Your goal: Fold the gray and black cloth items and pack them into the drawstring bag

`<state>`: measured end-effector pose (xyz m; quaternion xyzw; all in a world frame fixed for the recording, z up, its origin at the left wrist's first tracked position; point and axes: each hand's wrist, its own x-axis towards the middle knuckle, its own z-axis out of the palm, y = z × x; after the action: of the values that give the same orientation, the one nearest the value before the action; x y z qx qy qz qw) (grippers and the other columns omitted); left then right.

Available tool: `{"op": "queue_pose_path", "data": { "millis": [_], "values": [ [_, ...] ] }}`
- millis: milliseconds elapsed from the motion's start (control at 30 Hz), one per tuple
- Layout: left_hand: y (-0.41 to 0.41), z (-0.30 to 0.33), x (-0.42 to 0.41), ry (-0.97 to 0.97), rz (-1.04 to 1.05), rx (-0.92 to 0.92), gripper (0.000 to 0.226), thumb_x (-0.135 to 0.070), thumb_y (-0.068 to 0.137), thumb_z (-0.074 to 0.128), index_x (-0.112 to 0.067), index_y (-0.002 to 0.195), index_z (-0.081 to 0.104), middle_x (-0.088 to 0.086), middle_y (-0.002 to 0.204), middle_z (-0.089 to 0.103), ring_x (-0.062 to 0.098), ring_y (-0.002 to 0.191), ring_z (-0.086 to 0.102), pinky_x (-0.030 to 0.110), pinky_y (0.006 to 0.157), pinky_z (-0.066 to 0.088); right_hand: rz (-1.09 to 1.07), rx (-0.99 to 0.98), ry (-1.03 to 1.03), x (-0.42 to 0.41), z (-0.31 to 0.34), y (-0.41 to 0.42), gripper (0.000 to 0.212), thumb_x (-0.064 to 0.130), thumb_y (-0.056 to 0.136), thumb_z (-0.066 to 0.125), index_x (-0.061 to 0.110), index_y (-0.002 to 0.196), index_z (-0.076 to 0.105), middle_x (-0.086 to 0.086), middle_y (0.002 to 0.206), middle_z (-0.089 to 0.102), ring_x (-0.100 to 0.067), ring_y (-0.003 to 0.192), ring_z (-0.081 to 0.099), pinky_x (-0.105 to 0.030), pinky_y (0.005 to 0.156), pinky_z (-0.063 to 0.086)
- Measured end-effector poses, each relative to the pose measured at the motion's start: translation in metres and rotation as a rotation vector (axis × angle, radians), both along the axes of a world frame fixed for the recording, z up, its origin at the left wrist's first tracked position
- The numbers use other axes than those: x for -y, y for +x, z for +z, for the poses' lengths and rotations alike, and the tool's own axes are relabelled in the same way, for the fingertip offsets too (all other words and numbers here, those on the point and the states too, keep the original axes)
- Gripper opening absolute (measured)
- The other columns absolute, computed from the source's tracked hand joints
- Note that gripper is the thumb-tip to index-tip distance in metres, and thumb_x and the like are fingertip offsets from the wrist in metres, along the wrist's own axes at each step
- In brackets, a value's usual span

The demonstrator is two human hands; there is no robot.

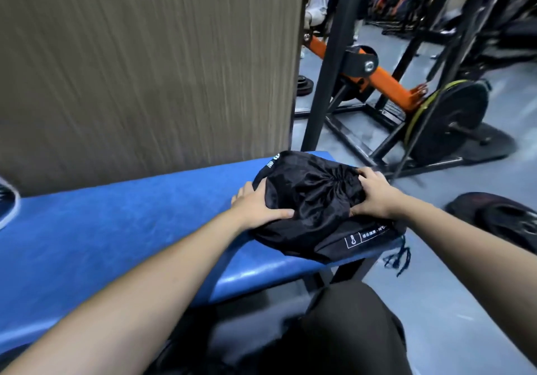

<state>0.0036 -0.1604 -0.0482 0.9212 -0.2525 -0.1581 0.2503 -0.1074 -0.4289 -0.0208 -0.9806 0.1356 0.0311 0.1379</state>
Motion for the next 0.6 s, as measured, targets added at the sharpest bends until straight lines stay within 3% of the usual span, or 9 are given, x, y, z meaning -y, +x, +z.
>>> {"op": "queue_pose_path", "data": {
  "millis": [433, 600],
  "values": [
    [0.003, 0.000, 0.002, 0.021, 0.011, 0.024, 0.100, -0.080, 0.063, 0.065, -0.046, 0.145, 0.020, 0.009, 0.135, 0.043, 0.033, 0.134, 0.036, 0.045, 0.110, 0.030, 0.006, -0.002, -0.048, 0.000, -0.001, -0.002, 0.092, 0.053, 0.068, 0.081, 0.019, 0.143, 0.041, -0.003, 0.154, 0.024, -0.027, 0.140, 0.021, -0.047, 0.112, 0.032],
    [-0.005, 0.024, -0.012, 0.046, 0.016, 0.066, 0.091, -0.076, 0.072, 0.061, -0.047, 0.148, 0.018, 0.008, 0.145, 0.040, 0.032, 0.138, 0.032, 0.045, 0.113, 0.026, 0.020, -0.166, -0.184, -0.012, 0.022, -0.002, 0.104, 0.069, 0.064, 0.076, 0.026, 0.149, 0.033, -0.001, 0.156, 0.026, -0.028, 0.144, 0.023, -0.053, 0.113, 0.023]
  ]
}}
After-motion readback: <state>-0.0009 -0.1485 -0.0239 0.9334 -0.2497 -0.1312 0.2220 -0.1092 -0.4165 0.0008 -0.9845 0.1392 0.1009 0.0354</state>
